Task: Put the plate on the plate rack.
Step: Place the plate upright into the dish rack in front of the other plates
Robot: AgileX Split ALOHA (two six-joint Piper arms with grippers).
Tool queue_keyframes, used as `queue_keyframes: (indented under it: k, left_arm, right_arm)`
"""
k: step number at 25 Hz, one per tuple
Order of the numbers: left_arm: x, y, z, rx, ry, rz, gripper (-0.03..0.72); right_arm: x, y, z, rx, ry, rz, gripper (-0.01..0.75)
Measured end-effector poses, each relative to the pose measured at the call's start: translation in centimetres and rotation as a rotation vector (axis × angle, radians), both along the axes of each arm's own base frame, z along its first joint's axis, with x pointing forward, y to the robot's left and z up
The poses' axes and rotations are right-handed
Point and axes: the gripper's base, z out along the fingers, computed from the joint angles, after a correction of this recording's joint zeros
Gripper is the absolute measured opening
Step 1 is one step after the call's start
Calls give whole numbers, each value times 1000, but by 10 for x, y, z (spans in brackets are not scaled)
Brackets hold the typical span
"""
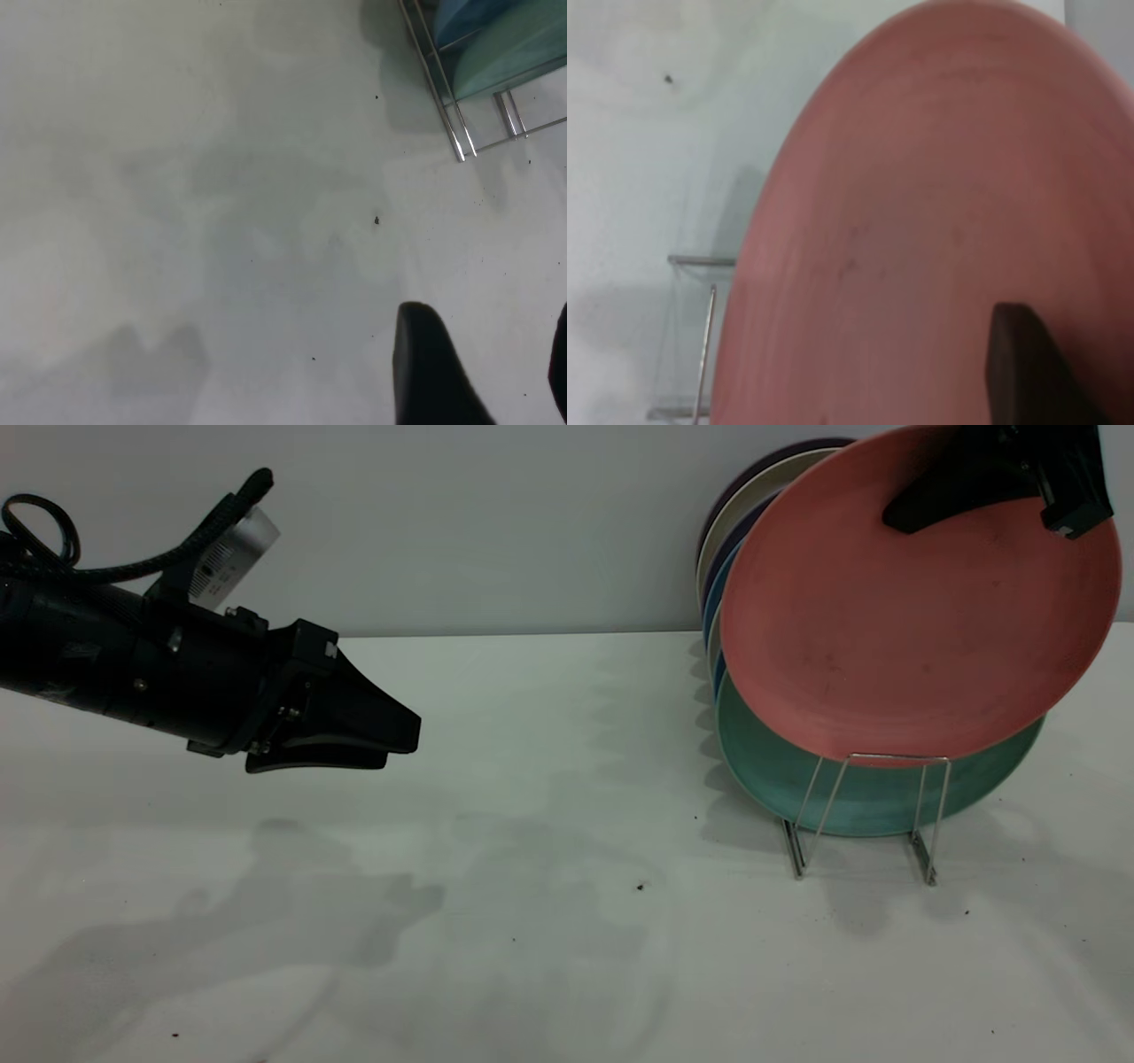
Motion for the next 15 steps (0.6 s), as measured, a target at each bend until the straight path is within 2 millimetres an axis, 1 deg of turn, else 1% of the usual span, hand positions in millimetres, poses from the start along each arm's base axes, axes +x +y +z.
queue_keyframes:
  k: [7,9,12,15]
  left_arm:
    - [0,0,0,0,0,0,369]
    - [0,0,0,0,0,0,369]
    - [0,0,0,0,0,0,369]
    - [0,0,0,0,0,1,369]
  right_arm:
    - [-2,0,-1,-2,34,3,181]
    - [-3,0,-1,7,46,-11,198]
    - [-3,0,-2,23,68,-26,249]
    - [-5,1,-2,37,93,-33,281]
